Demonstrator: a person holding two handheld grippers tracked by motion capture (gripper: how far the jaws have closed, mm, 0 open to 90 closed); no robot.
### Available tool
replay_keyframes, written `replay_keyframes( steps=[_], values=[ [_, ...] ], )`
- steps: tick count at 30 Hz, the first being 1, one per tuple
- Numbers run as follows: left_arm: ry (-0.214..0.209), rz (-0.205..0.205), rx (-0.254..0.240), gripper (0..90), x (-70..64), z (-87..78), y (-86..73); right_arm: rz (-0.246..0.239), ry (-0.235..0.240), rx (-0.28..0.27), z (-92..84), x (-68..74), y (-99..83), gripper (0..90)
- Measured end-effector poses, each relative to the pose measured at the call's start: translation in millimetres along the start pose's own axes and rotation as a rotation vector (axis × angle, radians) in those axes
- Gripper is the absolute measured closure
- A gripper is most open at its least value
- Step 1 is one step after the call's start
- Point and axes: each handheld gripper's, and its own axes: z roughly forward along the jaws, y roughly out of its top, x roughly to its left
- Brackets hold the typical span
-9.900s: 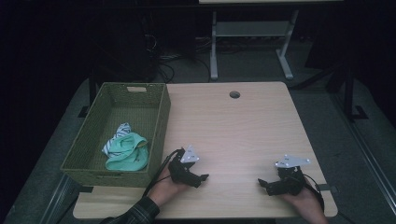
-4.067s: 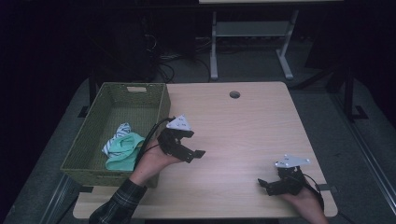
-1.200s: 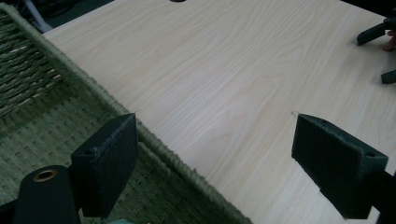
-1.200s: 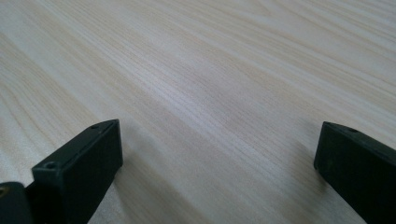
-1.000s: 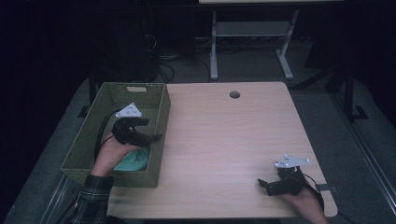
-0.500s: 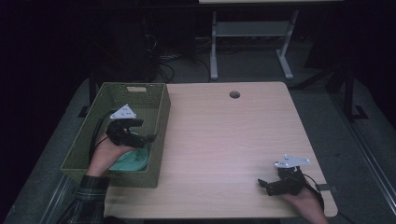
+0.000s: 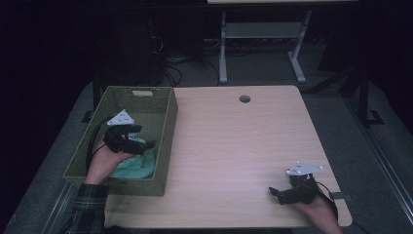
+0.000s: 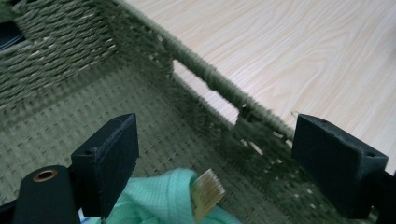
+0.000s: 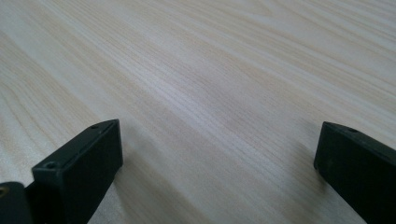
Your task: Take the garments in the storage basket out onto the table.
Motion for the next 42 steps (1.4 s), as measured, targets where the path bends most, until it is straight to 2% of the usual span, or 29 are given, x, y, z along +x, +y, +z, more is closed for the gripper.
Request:
replay_keyframes(
  steps=[5,11,22,32,35,38,39,42],
  values=[
    [0.008,-0.018,-0.001,14.1,4.8,-2.3,-5.7,0.000,0.000,0.000,0.0,0.0,0.0,0.7],
    [0.024,-0.009,0.012,14.1,11.1,-3.7,-11.7,0.000,0.000,0.000,0.0,0.0,0.0,0.7],
    [0.052,-0.038,0.025,14.1,23.9,-3.9,-24.9,0.000,0.000,0.000,0.0,0.0,0.0,0.7],
    [0.047,-0.057,0.065,14.4,28.0,7.5,-33.1,0.000,0.000,0.000,0.0,0.0,0.0,0.7],
    [0.047,-0.043,0.091,14.4,27.1,11.7,-32.9,0.000,0.000,0.000,0.0,0.0,0.0,0.7],
    [0.041,-0.047,0.091,14.5,25.4,14.9,-31.5,0.000,0.000,0.000,0.1,0.0,0.0,0.7],
    [0.043,-0.026,0.097,14.6,26.8,14.9,-30.2,0.000,0.000,0.000,0.0,0.0,0.0,0.7],
    [0.026,-0.031,0.078,18.2,28.4,15.6,-28.9,0.000,0.000,0.000,0.0,0.0,0.0,0.7]
  ],
)
